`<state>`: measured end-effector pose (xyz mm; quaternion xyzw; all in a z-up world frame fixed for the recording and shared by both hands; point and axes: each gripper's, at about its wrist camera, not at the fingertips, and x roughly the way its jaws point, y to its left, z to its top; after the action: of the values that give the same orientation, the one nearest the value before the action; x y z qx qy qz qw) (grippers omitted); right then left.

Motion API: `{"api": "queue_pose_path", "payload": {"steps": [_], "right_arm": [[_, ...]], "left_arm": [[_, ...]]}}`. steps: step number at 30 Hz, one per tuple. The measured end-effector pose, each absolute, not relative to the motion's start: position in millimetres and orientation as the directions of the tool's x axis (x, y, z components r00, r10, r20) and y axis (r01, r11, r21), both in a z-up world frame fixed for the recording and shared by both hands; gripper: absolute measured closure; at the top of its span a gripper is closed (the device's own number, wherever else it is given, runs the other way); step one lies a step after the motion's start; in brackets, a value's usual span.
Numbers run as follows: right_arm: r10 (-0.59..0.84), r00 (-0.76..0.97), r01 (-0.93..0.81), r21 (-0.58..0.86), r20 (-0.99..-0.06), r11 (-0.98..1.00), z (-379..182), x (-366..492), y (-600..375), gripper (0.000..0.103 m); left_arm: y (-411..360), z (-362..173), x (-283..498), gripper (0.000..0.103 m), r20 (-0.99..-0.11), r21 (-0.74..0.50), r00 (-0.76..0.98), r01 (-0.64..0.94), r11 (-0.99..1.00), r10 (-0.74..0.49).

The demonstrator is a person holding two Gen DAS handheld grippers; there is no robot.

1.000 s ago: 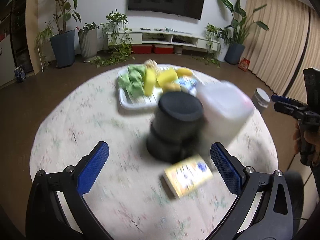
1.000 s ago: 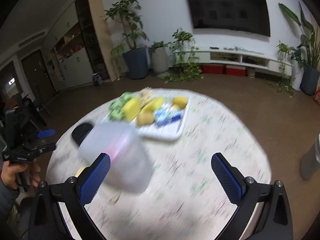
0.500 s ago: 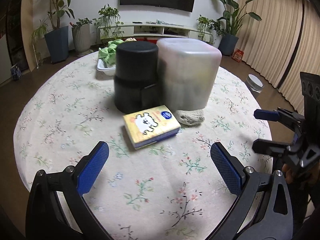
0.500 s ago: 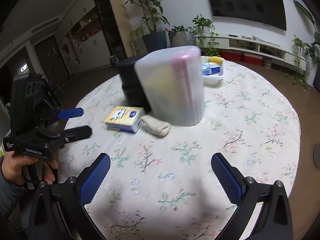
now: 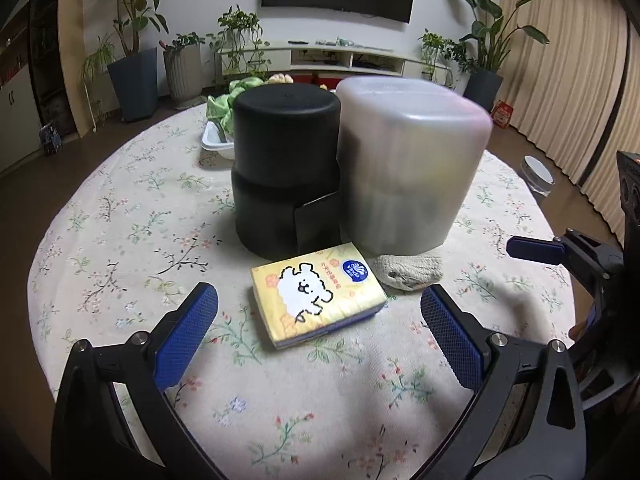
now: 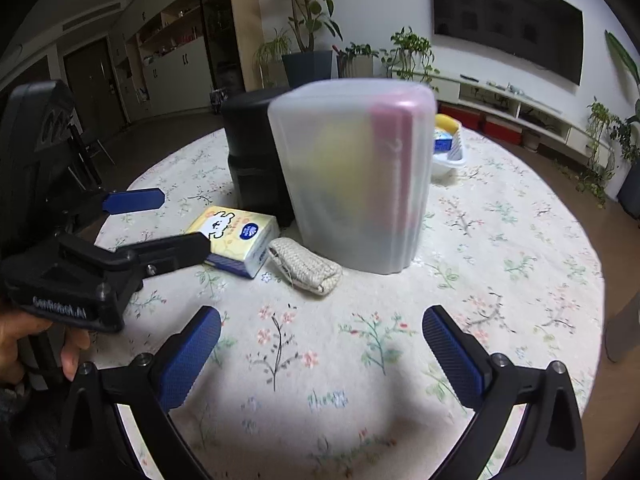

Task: Organize soft objects
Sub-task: 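Return both tools to the table beside the tissue pack, then close the left gripper on the yellow tissue pack while the right closes on the cream knitted pad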

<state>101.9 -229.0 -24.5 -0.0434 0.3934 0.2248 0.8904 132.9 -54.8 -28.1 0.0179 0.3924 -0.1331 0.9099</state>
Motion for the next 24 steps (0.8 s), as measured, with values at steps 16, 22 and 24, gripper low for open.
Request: {"api": "queue_pose_path", "payload": {"steps": [16, 22, 24], "right_arm": [[0.346, 0.544, -0.412, 0.115, -0.764, 0.904, -45.4, 132.3, -224.4, 0.021], [0.355, 0.550, -0.422, 0.115, -0.756, 0.899, -43.9, 132.8, -220.7, 0.021], [0.359, 0.550, -0.427, 0.115, -0.754, 0.897, -43.5, 132.6, -219.2, 0.021]], "left_arm": [[-60.1, -54.7, 163.1, 0.000, -0.787, -0.049, 0.593, 0.212, 0.976, -0.168], [-54.1, -56.9, 164.0, 0.000, -0.794, -0.079, 0.581, 0.190, 0.979, -0.177], [-49.1, -55.8, 162.1, 0.000, -0.791, -0.081, 0.586, 0.180, 0.980, -0.173]]}}
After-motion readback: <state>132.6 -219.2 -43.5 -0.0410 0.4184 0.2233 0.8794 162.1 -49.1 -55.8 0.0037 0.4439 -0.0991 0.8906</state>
